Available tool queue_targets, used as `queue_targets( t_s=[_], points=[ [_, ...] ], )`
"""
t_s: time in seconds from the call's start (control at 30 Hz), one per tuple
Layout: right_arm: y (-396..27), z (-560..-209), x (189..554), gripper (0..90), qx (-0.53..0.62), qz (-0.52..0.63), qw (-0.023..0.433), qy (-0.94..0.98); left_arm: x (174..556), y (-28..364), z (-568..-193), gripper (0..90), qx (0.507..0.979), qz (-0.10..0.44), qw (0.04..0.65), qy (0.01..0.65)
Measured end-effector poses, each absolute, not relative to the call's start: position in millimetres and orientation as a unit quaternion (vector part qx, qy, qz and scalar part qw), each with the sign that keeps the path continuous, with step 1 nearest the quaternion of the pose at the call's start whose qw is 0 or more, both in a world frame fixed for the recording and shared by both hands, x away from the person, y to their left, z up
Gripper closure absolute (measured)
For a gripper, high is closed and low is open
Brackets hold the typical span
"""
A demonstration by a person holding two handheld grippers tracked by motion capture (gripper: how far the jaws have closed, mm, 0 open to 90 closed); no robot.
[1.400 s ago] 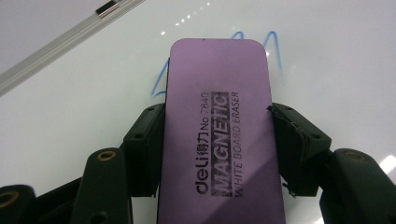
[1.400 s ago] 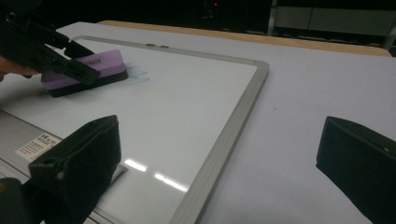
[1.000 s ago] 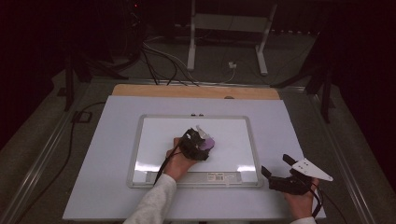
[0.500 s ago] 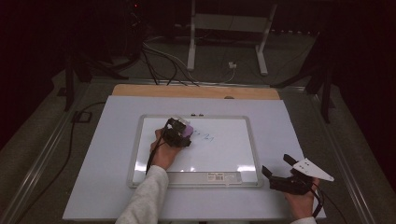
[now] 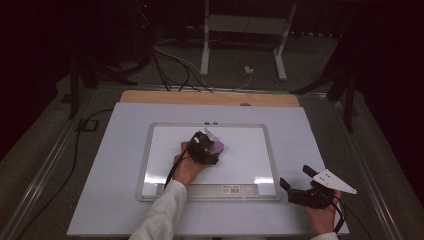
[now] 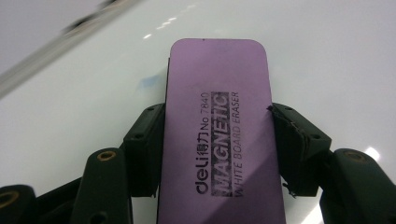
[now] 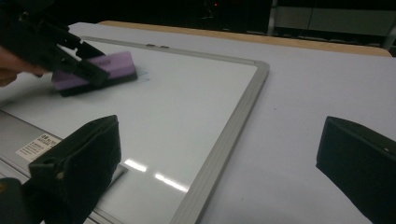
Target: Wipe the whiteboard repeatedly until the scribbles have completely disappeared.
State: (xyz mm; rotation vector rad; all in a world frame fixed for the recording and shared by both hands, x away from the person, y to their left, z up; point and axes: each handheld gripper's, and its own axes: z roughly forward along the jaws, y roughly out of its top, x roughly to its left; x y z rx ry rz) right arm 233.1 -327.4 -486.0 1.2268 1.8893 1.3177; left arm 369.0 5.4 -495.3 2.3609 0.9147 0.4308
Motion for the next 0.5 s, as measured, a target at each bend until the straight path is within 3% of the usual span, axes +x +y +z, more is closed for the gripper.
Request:
queue_targets(
  t_s=[0.13, 0.37, 0.5],
  points=[
    [-329, -486, 233, 0.1, 0.454, 0.488, 0.263, 0.698, 376, 9, -495, 41.8, 0.876, 0.173, 0.272, 0.359],
    [-330, -485, 232, 0.1, 0.456, 0.489, 0.263, 0.696, 413, 47, -494, 41.9, 0.834, 0.201, 0.237, 0.455],
    [-329, -485, 233, 0.1, 0.455, 0.489, 0.263, 0.696, 416, 37, -494, 41.9, 0.836, 0.204, 0.239, 0.449]
  ],
)
